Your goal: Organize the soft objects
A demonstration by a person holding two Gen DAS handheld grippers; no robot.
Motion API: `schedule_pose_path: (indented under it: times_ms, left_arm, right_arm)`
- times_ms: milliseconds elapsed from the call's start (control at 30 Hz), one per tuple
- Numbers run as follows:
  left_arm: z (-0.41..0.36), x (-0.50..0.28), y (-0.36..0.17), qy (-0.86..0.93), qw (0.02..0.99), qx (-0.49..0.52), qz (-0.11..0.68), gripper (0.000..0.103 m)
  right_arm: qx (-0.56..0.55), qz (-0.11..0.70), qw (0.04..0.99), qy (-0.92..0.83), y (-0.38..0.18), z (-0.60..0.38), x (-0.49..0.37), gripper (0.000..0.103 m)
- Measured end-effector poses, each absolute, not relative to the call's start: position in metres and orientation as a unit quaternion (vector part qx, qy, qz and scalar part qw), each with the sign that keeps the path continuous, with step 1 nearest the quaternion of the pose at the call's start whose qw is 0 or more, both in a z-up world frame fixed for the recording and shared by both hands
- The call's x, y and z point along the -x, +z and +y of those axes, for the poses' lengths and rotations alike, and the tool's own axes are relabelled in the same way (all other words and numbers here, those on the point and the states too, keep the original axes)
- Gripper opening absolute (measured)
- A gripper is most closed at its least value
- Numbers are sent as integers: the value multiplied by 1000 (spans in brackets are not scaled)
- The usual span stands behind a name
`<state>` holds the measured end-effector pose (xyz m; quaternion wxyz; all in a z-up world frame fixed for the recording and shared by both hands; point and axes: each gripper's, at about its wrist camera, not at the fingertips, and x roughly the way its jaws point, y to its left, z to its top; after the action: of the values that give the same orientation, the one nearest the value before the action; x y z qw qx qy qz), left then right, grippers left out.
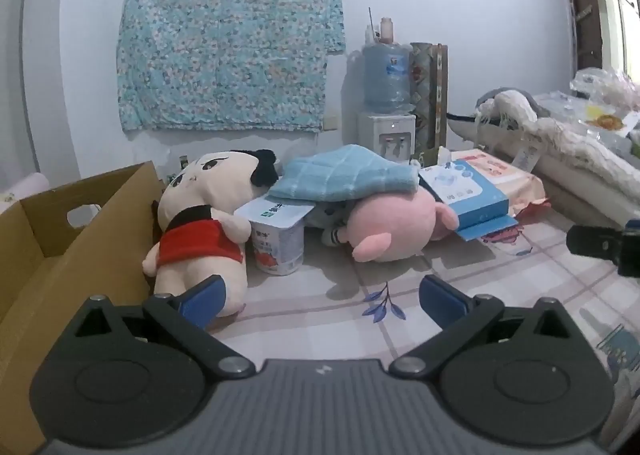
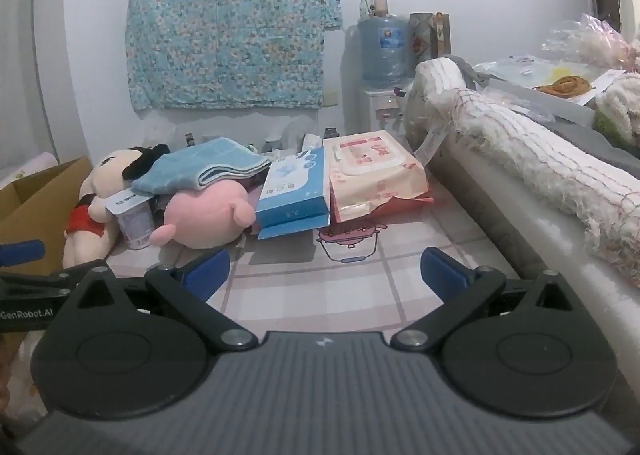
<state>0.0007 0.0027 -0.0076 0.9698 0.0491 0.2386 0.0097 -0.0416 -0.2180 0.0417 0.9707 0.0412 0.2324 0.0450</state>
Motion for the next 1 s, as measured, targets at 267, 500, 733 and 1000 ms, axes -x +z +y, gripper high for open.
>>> schedule_pose_path:
  times_ms: [267, 500, 733, 1000]
  left_arm:
    - [2, 2, -6, 6, 971, -55, 231, 103]
    - [-2, 4, -5, 7, 974, -65, 218, 103]
    - [0, 2, -4, 15, 974, -64, 215, 103]
    - [5, 1, -3, 19, 973, -53, 224, 103]
  right_arm:
    - [-34, 237, 970, 48, 40, -214, 41, 102]
    - [-34, 230, 971, 55, 43, -213, 44, 102]
    - [-43, 226, 972, 55, 45, -217, 46, 102]
    - [-43, 225, 972, 56, 46, -218, 46, 102]
